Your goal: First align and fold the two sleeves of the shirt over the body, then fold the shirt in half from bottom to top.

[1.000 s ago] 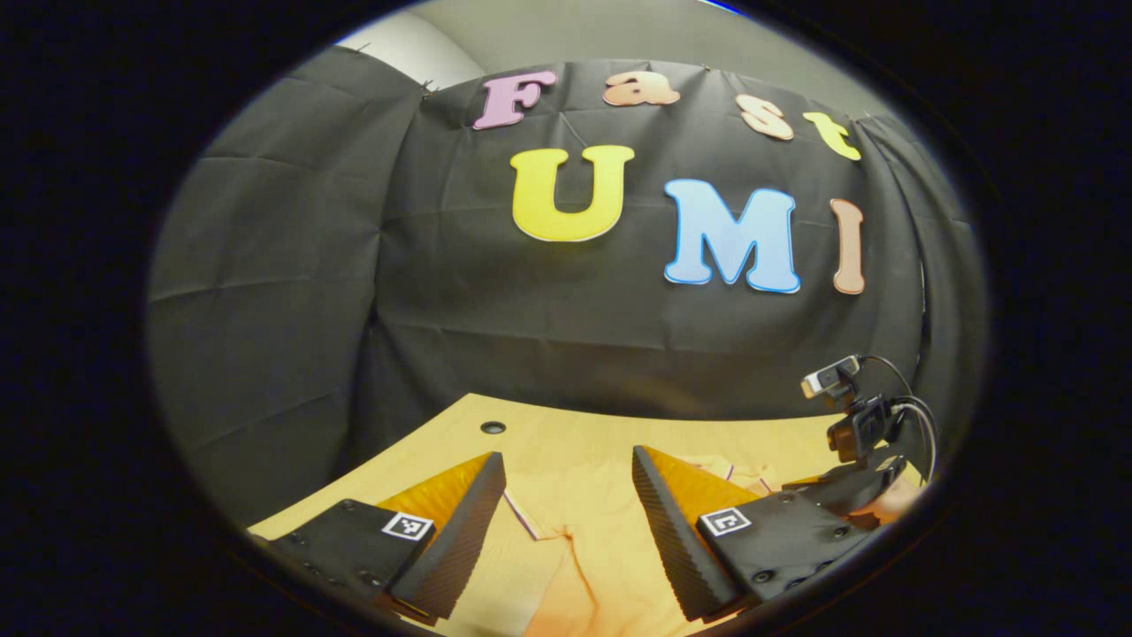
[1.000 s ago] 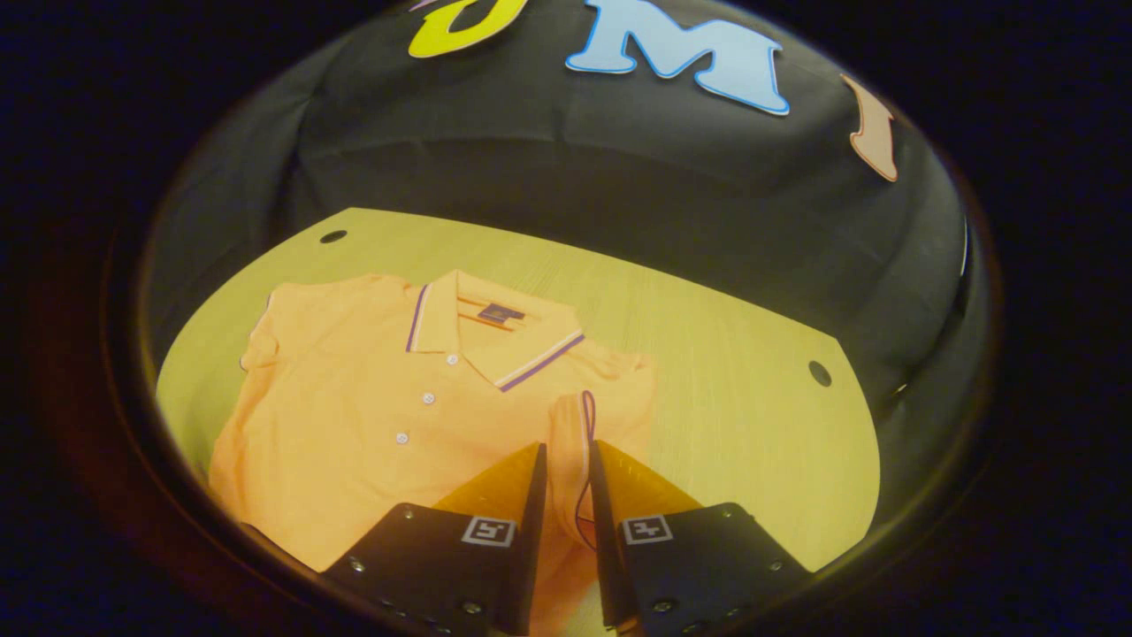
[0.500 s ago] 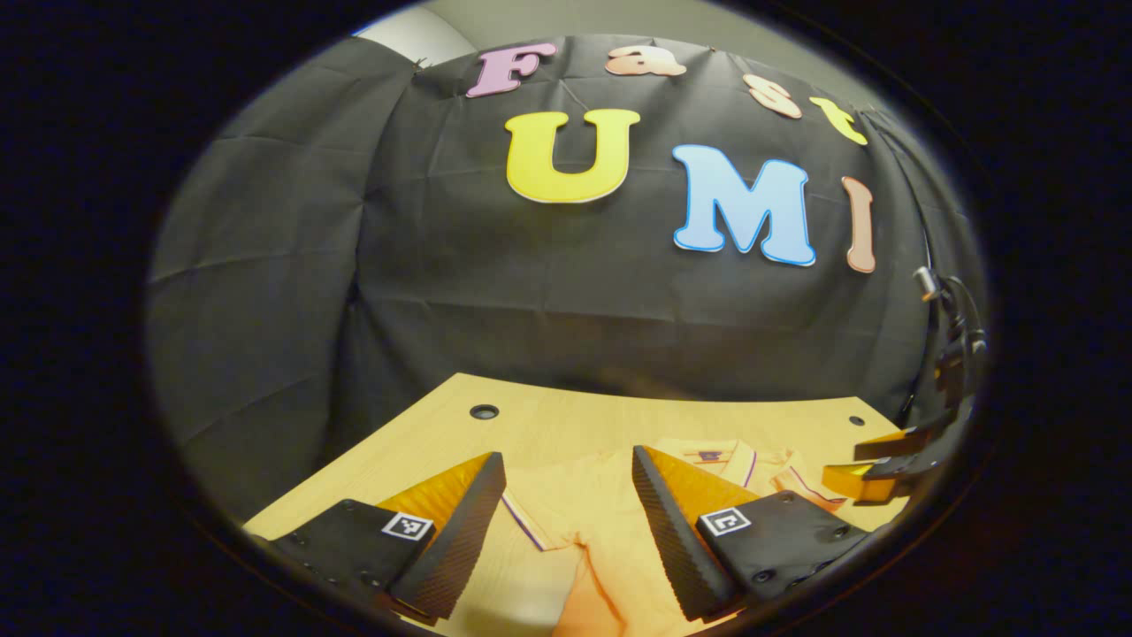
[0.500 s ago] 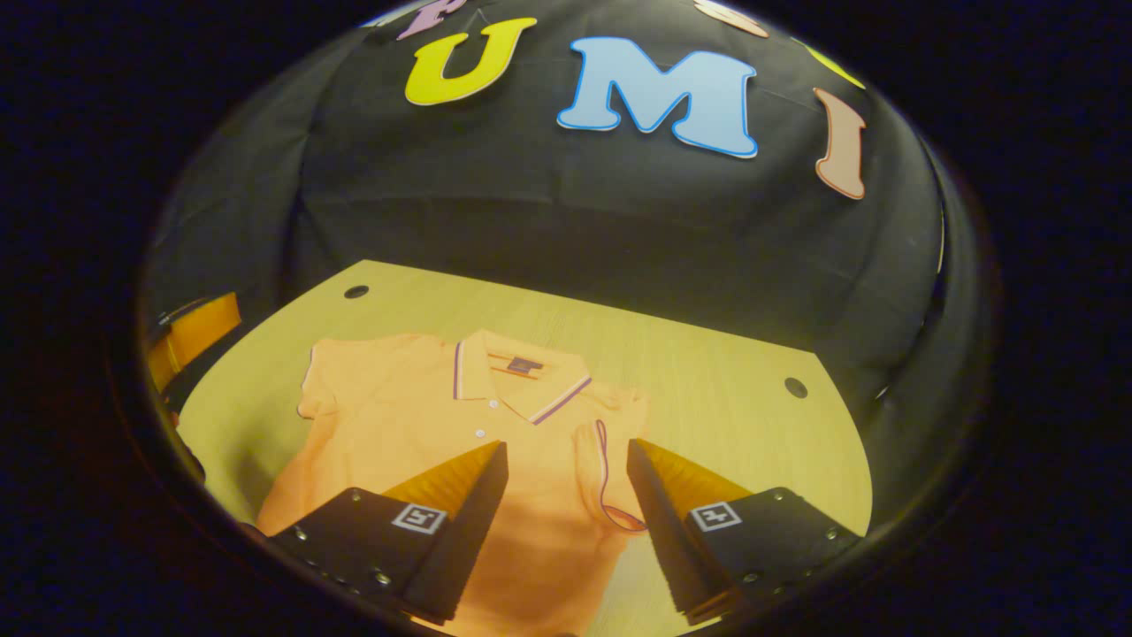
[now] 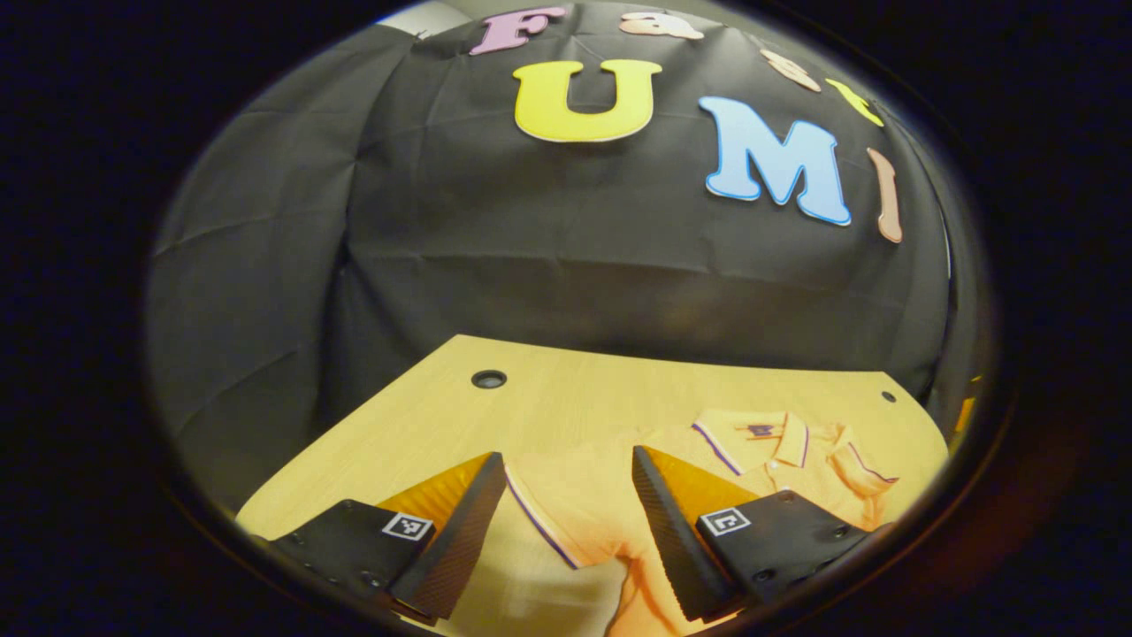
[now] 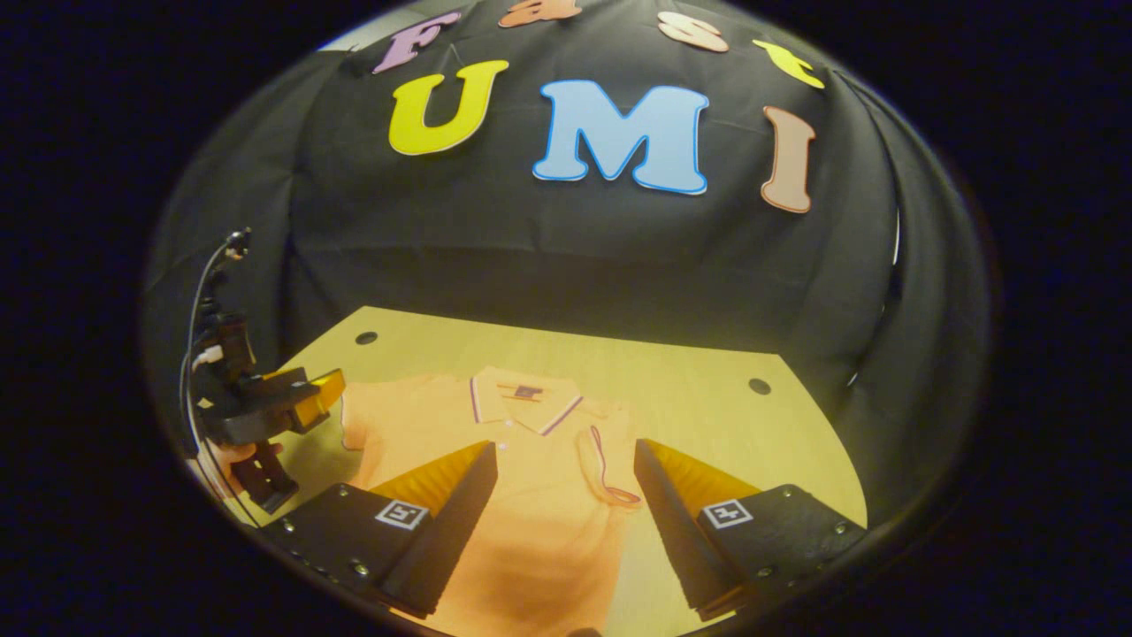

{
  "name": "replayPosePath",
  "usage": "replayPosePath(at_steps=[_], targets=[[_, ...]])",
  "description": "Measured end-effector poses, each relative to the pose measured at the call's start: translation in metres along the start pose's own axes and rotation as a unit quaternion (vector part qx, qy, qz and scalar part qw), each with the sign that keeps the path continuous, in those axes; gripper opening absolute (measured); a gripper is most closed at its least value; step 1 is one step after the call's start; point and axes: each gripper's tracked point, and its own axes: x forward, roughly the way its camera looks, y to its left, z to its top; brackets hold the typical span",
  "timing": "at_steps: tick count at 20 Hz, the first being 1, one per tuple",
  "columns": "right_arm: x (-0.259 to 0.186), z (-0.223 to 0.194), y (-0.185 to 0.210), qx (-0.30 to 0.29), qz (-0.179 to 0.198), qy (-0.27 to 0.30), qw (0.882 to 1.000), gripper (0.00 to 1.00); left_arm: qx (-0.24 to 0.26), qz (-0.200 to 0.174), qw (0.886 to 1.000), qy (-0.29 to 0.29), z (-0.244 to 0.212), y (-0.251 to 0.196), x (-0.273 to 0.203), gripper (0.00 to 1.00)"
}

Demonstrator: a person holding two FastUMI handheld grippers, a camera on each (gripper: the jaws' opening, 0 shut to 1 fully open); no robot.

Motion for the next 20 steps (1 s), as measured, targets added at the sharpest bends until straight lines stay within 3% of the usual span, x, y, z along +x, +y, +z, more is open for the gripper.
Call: replayPosePath(at_steps=[13, 16, 20], targets=[[-0.052, -0.032, -0.015, 0.030, -0.022, 0.031, 0.999, 0.97, -0.035, 0.046, 0.995, 0.081, -0.073, 0.025, 0.084, 0.94], [-0.053, -0.034, -0.014, 0.035, -0.020, 0.035, 0.999, 0.97, -0.059, 0.043, 0.994, 0.076, -0.065, 0.025, 0.092, 0.94], [-0.055, -0.033, -0.012, 0.041, -0.017, 0.032, 0.998, 0.97, -0.023, 0.057, 0.993, 0.100, -0.076, 0.026, 0.094, 0.87]])
